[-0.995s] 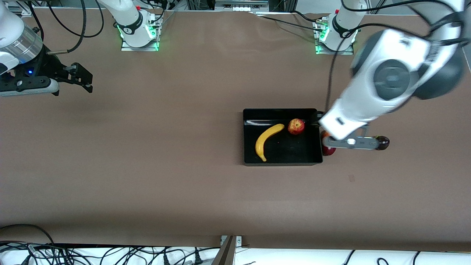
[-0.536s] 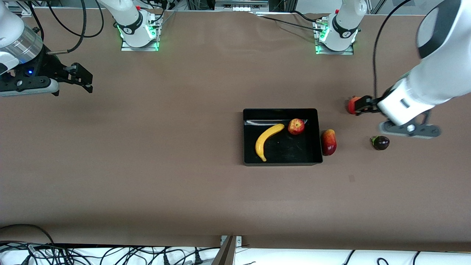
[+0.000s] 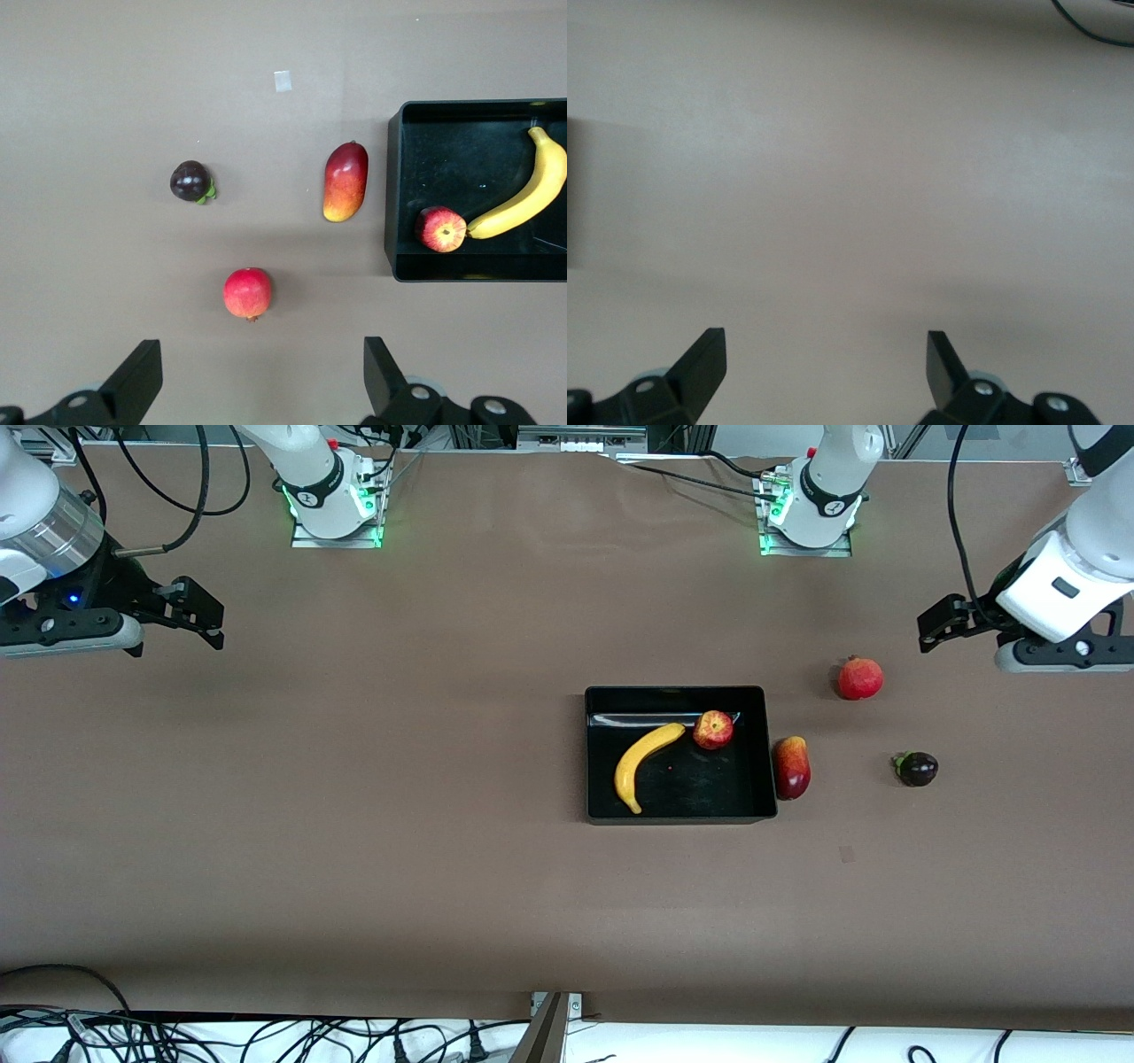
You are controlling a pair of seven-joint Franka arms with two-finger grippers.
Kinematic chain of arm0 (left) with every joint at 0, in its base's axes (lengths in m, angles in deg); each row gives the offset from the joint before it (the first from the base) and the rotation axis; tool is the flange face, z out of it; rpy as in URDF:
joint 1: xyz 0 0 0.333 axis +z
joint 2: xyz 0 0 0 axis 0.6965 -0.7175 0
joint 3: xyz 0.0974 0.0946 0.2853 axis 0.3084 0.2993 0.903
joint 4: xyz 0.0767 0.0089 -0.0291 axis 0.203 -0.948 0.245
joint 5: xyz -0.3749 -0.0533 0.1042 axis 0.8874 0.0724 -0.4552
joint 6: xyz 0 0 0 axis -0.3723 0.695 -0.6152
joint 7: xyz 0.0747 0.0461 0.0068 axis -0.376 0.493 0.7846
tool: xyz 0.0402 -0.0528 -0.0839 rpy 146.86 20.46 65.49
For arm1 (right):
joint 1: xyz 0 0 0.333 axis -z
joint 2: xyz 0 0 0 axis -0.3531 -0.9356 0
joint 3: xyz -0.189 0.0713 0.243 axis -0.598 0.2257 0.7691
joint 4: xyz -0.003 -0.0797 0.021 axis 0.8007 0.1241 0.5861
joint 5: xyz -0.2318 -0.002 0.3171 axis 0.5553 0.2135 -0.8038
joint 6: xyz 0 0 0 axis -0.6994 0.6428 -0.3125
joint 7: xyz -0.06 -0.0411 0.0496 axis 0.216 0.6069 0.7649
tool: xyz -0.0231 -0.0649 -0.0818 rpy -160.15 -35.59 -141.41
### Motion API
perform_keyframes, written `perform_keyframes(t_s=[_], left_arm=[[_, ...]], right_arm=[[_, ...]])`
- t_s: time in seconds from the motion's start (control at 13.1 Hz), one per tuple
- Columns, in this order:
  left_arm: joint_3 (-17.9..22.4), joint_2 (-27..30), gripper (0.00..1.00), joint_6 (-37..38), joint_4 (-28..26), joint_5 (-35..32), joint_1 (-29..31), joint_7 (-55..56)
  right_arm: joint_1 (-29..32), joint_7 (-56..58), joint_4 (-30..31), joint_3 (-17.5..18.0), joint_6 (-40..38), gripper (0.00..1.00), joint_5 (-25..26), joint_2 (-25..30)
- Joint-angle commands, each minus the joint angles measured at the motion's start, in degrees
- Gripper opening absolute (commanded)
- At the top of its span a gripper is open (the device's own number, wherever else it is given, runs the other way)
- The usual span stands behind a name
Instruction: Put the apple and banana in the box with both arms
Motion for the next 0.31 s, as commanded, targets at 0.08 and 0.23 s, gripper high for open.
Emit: perform_keyframes(t_s=[0.08,0.23], left_arm=[[2.3,1.7,1.00,0.0,-2.4,1.2,-0.4,-3.6],[2.3,1.7,1.00,1.3,-2.6,1.2,-0.4,-4.0]], right_arm=[[0.0,-0.1,-0.8,0.3,-0.2,1.00,-0.1,-0.1],[0.0,-0.1,-0.8,0.2,-0.2,1.00,-0.1,-0.1]])
